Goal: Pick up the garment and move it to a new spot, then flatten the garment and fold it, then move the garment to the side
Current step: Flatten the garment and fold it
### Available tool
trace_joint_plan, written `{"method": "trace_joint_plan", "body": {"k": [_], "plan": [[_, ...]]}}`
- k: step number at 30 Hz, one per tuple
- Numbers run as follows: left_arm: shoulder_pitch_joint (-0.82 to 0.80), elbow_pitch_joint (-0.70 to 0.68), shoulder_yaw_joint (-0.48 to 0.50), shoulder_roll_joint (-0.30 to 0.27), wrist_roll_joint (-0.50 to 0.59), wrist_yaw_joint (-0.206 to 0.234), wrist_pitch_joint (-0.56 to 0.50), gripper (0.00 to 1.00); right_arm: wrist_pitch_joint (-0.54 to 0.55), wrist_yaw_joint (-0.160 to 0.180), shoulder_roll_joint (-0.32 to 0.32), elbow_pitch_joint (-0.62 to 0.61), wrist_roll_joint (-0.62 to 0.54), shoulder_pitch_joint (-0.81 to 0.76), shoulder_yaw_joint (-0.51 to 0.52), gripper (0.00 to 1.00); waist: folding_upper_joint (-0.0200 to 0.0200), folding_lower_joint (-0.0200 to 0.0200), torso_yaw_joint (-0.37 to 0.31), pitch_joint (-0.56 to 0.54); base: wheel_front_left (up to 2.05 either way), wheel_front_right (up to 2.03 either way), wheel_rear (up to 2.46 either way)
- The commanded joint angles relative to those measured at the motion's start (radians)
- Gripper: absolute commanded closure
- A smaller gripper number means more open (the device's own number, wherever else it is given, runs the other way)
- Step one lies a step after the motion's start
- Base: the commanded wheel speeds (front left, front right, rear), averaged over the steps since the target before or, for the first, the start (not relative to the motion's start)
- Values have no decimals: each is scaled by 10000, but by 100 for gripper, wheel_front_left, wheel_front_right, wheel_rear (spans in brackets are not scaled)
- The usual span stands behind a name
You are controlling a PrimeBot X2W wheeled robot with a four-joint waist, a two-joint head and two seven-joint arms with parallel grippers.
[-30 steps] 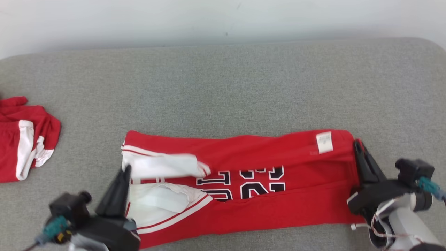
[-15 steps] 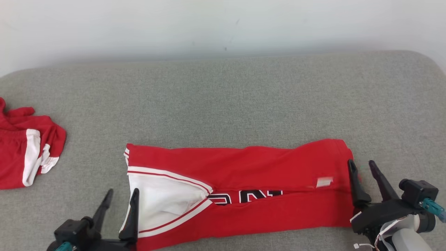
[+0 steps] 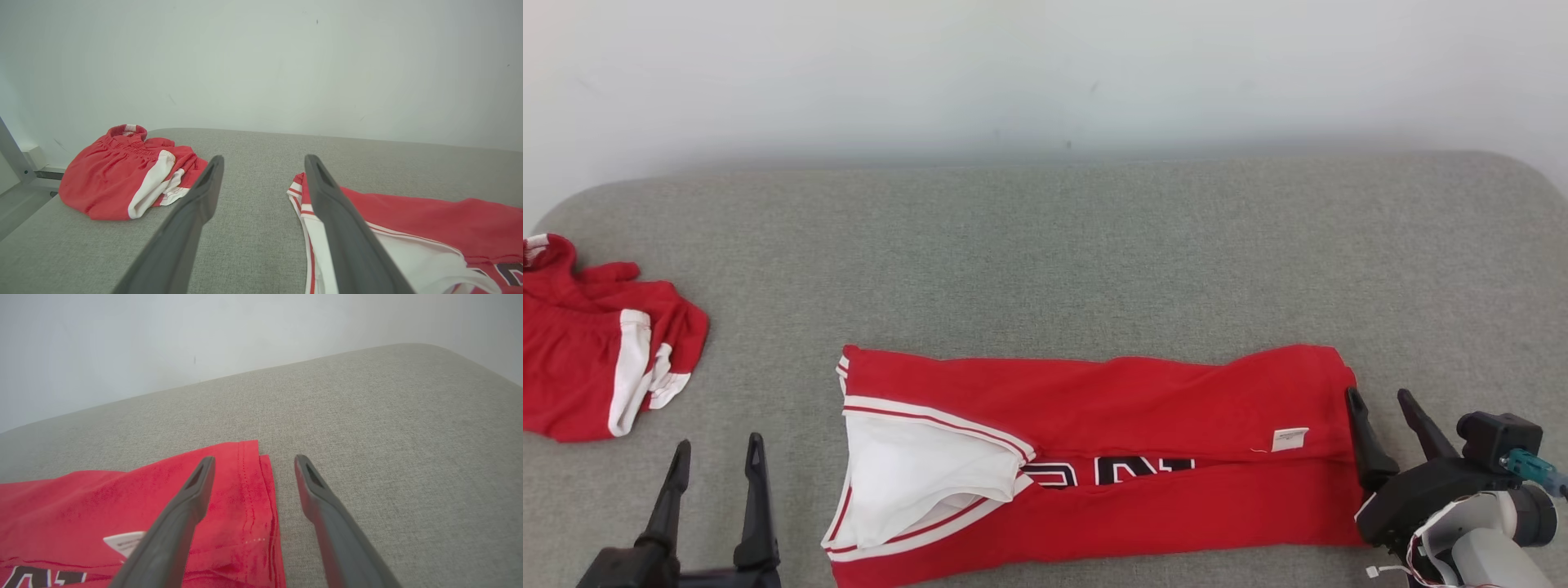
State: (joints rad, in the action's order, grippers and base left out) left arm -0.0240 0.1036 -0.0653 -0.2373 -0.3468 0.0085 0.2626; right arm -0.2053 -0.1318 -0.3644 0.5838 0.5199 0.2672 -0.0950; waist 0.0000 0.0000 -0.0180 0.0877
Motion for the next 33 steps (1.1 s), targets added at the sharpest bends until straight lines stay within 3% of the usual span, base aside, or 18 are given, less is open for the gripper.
{"method": "trace_joint_plan", "body": {"k": [1,11,18,19,21,22,28,33], "plan": [[232,-67,165,116,205,-101,30,0,137,25,34,209,-94,113,-5,0,0,0,75,-73,0,0,0],[834,-29,1056,826,1505,-694,30,0,625,25,208,2327,-376,818,-77,0,0,0,416,-216,0,0,0],[922,84,1414,1143,1844,-921,32,0,883,25,424,3388,-303,894,-453,0,0,0,584,-288,0,0,0],[934,96,1464,1173,1871,-947,30,0,968,25,476,3496,-264,876,-539,18,0,0,589,-298,0,0,0],[940,111,1573,1219,1914,-1009,30,0,1099,25,527,3657,-157,885,-694,82,0,0,581,-315,0,0,0],[942,119,1624,1243,1954,-1037,30,0,1175,25,554,3732,-104,898,-776,100,0,0,571,-321,0,0,0],[1009,129,1824,1353,2143,-1118,30,0,914,25,416,3732,106,1133,-994,100,0,0,470,-381,0,0,0],[1051,128,1931,1433,2306,-1186,30,0,445,27,-338,3815,250,1419,-823,100,0,0,355,-472,0,0,0]]}}
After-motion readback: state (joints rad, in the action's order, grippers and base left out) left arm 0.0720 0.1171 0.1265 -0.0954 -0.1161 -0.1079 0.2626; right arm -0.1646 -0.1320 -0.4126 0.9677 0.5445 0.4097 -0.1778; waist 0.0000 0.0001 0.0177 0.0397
